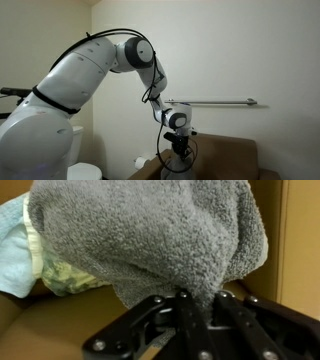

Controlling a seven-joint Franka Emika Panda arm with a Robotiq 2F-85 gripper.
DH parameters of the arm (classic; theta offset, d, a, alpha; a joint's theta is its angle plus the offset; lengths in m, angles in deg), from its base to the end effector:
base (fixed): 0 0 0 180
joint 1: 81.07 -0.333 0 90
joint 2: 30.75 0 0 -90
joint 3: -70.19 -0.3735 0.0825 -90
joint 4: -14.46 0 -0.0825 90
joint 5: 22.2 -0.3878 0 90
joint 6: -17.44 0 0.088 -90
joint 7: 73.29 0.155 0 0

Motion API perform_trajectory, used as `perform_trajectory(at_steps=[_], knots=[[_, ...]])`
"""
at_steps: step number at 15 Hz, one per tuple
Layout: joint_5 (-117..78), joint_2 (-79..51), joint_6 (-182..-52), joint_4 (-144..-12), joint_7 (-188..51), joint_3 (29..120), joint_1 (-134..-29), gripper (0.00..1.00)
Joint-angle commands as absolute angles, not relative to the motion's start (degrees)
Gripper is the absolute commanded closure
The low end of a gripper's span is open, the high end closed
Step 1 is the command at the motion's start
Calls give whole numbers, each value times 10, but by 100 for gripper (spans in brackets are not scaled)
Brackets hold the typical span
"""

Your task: Put the grey towel on the seat of the chair

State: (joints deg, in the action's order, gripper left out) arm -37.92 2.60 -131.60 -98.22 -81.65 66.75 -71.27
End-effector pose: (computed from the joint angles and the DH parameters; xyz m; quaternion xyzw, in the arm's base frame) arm 0.6516 -0.0727 0.1747 -0.9903 0.1034 -0.0362 0.0857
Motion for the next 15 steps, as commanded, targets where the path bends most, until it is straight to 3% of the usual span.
perform_trajectory(at_steps=[1, 15], knots=[[-396, 51, -1332, -970, -774, 675, -707, 93], [-415, 140, -1337, -914, -707, 695, -681, 93]])
